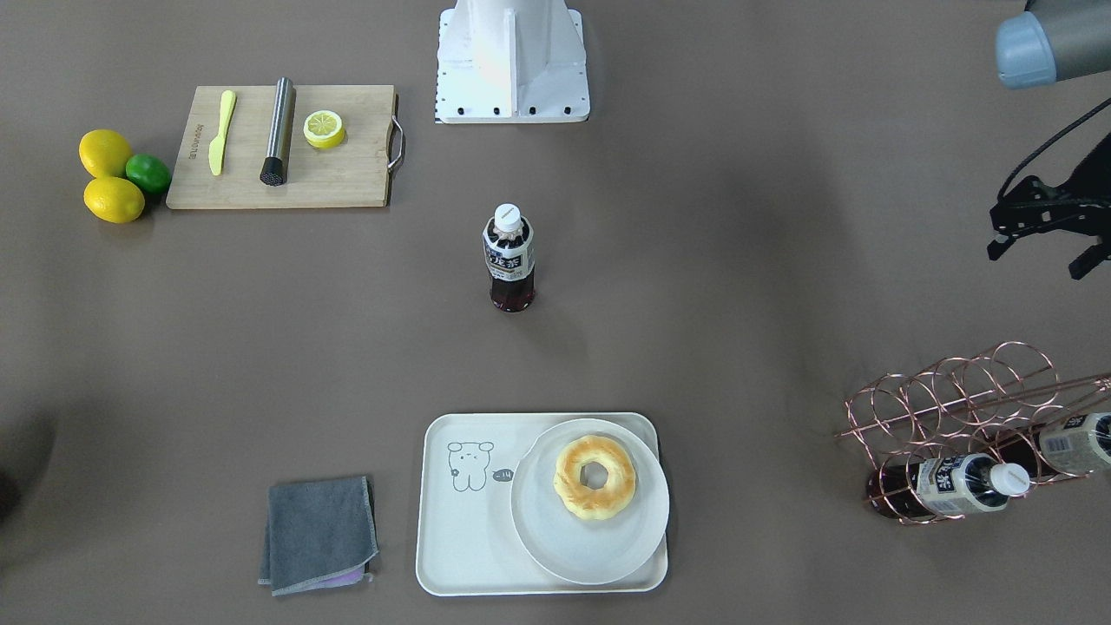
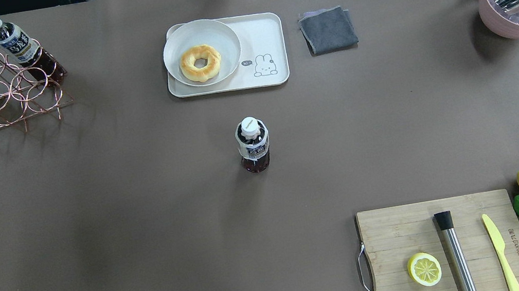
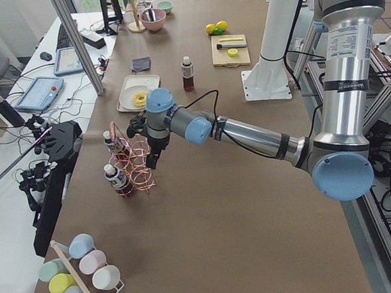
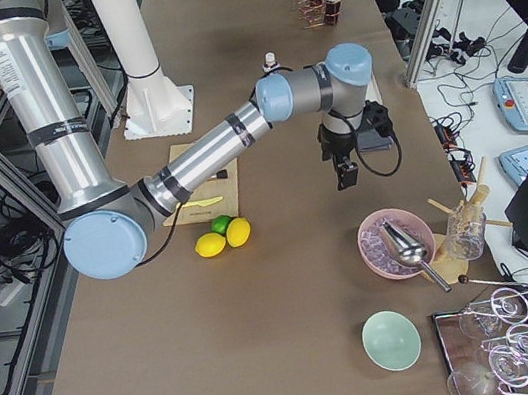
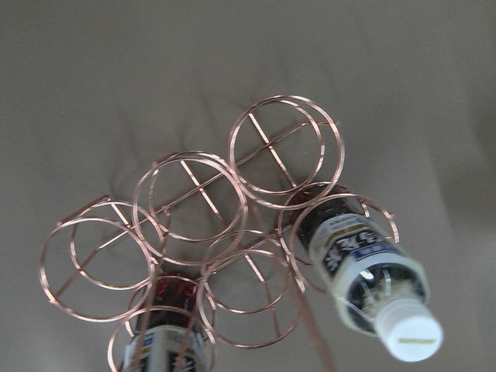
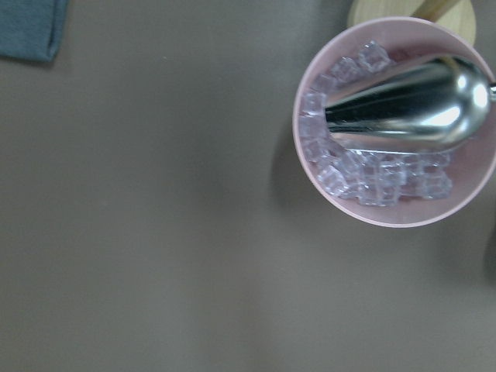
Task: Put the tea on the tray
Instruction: 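Move the right gripper over the standing tea bottle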
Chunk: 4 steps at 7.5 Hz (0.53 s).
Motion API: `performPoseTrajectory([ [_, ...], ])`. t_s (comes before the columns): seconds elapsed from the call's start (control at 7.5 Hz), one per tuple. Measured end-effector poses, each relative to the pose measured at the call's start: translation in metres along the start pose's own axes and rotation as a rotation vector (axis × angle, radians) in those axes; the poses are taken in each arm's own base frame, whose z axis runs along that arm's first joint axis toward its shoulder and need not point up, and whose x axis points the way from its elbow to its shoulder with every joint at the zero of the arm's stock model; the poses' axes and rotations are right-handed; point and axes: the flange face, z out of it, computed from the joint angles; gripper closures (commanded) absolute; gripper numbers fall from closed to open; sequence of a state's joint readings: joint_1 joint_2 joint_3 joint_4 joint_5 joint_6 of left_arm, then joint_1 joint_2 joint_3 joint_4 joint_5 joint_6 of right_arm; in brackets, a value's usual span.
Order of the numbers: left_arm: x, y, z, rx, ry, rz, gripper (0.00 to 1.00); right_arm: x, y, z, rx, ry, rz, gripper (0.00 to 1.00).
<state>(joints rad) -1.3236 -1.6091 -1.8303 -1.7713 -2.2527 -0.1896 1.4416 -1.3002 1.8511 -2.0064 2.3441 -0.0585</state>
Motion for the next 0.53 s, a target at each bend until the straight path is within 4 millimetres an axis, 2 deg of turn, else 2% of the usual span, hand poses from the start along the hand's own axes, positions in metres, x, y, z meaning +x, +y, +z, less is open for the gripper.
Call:
performPoseTrajectory([
  [0.27,-0.053,0.035,-0.01,-0.009,-0.036,0.005,0.02,-0.108,-0.029,-0.012,-0.004,-0.011,0.066,0.0],
  [0.53,-0.088,0.066,-0.021,-0.01,-0.061,0.017,0.02,-0.216,-0.044,-0.008,0.0,-0.023,0.069,0.0],
])
